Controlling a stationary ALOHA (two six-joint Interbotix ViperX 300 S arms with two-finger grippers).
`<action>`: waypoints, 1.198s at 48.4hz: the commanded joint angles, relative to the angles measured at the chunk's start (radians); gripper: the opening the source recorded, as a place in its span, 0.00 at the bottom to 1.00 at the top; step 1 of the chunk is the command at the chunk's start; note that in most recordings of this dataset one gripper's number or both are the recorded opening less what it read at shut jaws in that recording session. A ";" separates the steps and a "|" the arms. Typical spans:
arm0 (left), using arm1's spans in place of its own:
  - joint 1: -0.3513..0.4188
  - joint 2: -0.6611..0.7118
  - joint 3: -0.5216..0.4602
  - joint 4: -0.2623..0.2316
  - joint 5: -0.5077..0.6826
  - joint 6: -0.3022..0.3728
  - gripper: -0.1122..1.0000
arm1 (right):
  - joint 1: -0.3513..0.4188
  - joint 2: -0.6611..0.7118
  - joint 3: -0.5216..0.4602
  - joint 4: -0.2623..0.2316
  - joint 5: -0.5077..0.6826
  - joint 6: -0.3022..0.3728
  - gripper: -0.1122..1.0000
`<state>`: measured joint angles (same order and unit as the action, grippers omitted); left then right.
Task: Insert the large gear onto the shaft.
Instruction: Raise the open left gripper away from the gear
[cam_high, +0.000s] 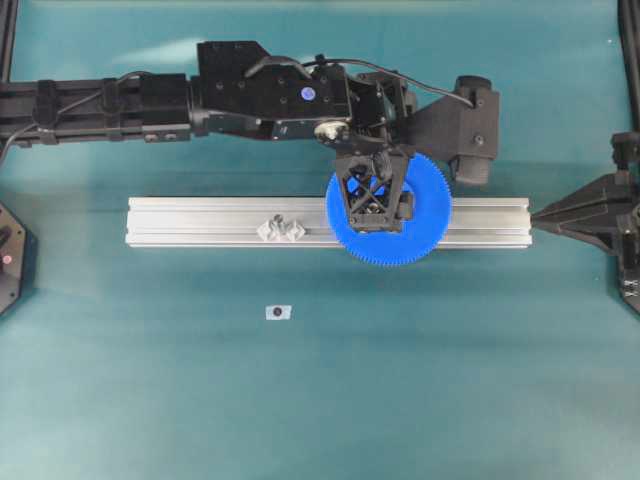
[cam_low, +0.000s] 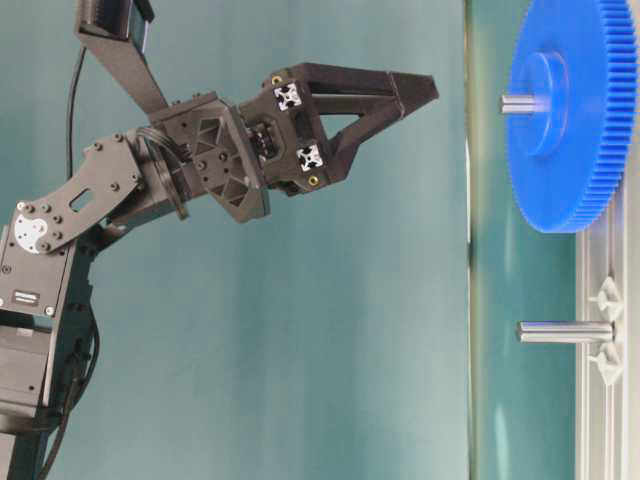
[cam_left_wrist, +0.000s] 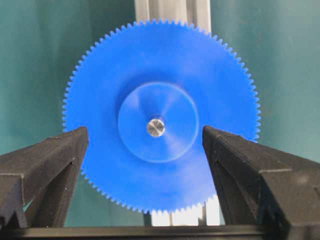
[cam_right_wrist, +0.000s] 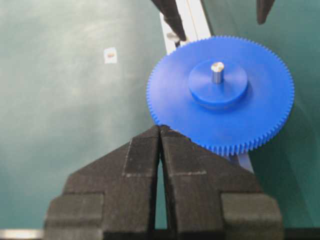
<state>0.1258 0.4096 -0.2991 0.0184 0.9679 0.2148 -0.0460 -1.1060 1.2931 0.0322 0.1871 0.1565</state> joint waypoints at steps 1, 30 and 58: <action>-0.003 -0.046 -0.025 0.003 -0.005 0.002 0.90 | -0.002 0.006 -0.011 -0.002 -0.005 0.006 0.16; -0.018 -0.066 -0.009 0.003 -0.018 -0.020 0.90 | -0.002 0.006 -0.011 -0.002 -0.005 0.006 0.16; -0.032 -0.129 0.032 0.003 -0.037 -0.054 0.90 | -0.002 0.002 -0.011 -0.002 -0.005 0.008 0.16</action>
<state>0.0982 0.3298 -0.2546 0.0184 0.9419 0.1626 -0.0460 -1.1106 1.2931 0.0322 0.1871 0.1549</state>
